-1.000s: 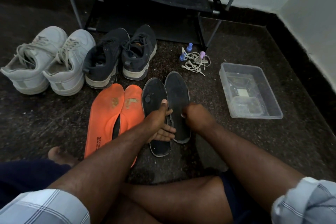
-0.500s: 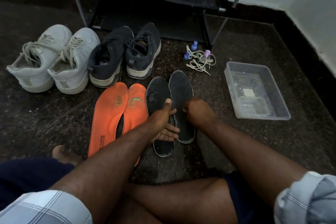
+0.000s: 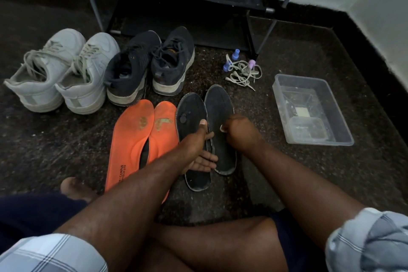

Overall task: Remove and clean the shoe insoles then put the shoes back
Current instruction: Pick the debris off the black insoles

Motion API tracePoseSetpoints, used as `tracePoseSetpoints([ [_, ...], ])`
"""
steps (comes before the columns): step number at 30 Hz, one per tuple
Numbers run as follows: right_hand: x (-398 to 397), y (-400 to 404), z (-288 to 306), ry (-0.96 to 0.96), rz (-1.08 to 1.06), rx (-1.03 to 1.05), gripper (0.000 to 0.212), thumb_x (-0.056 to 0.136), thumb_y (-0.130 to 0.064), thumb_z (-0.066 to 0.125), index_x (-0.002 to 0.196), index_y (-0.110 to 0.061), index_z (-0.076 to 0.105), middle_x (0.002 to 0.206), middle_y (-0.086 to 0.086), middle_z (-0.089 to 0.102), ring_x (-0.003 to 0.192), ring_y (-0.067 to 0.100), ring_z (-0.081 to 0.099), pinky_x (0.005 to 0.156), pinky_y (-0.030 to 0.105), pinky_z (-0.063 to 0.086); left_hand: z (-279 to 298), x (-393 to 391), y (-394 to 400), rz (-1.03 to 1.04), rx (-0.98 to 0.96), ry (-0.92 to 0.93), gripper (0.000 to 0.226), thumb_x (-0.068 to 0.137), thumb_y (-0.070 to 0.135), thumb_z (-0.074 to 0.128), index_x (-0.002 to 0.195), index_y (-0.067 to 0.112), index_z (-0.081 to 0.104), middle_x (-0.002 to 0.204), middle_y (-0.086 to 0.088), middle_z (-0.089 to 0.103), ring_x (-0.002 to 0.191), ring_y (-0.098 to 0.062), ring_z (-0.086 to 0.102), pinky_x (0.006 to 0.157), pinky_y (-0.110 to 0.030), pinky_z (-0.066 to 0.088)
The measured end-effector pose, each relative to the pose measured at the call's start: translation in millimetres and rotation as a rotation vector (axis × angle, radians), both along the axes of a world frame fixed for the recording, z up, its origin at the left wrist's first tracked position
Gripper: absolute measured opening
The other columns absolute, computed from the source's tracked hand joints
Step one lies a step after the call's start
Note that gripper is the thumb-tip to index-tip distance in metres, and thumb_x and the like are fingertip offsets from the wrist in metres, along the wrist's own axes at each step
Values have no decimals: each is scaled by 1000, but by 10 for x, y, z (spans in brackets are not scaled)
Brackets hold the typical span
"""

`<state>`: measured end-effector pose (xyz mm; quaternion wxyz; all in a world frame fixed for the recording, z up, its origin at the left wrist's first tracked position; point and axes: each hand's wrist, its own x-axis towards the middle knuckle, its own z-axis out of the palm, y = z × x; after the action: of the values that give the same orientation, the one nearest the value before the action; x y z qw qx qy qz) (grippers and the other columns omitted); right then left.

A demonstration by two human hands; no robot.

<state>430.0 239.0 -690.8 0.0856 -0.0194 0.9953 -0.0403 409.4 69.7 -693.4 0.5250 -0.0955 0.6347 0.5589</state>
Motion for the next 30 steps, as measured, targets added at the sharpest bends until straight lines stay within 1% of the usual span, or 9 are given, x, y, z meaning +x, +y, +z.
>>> tracePoseSetpoints([
  [4,19,-108,36,-75,32,75,16,86,-11,52,90,-6,67,94,14,64,89,29,60,81,37,49,30,4,-16,2,1,-9,83,87,83,16,151,35,38,111,-28,69,94,-38,72,80,-42,60],
  [6,135,-205,54,-144,24,-15,13,88,-16,55,89,-12,68,94,9,65,87,25,62,79,36,51,38,2,-15,2,-1,-11,83,87,83,15,151,36,38,112,-28,68,94,-38,72,81,-42,60],
  [9,187,-154,162,-151,-141,-240,9,86,-23,68,92,-19,72,94,-1,72,86,15,66,73,25,49,48,10,-30,-3,3,-13,82,88,83,15,151,35,37,111,-28,68,95,-38,72,82,-43,60],
  [12,162,-28,315,52,-485,-587,14,77,-24,81,86,-22,71,83,-8,70,75,4,64,65,15,48,102,3,-69,-21,26,-32,80,89,81,20,152,34,35,113,-28,68,98,-39,71,81,-43,60],
  [15,219,-14,440,107,-674,-945,27,74,-6,80,97,-18,70,92,-2,70,86,15,69,73,31,59,210,-32,-128,-64,69,-26,71,94,72,35,150,29,38,112,-28,68,97,-39,72,82,-44,60],
  [19,276,-116,641,55,-700,-1088,43,78,7,70,117,-10,64,101,6,71,96,19,69,88,40,57,455,-76,-153,-35,183,59,49,96,54,53,131,20,55,109,-24,71,94,-35,74,79,-40,61],
  [24,353,-338,803,117,-616,-1049,41,74,-1,73,111,-16,65,82,4,74,77,18,71,77,40,58,709,-50,-210,24,226,255,28,95,28,65,114,7,64,109,-20,73,88,-26,72,74,-31,59],
  [28,431,-491,933,86,-668,-1389,35,84,8,65,116,-7,61,95,15,71,82,24,70,76,38,60,886,-56,-384,14,177,339,15,99,18,59,107,7,66,97,-15,75,81,-20,73,65,-24,58],
  [30,451,-554,975,60,-659,-1435,31,88,2,65,117,-7,61,97,17,71,80,22,69,72,36,59,968,-53,-463,33,160,375,16,100,13,57,110,4,66,96,-16,75,79,-17,73,64,-22,57],
])
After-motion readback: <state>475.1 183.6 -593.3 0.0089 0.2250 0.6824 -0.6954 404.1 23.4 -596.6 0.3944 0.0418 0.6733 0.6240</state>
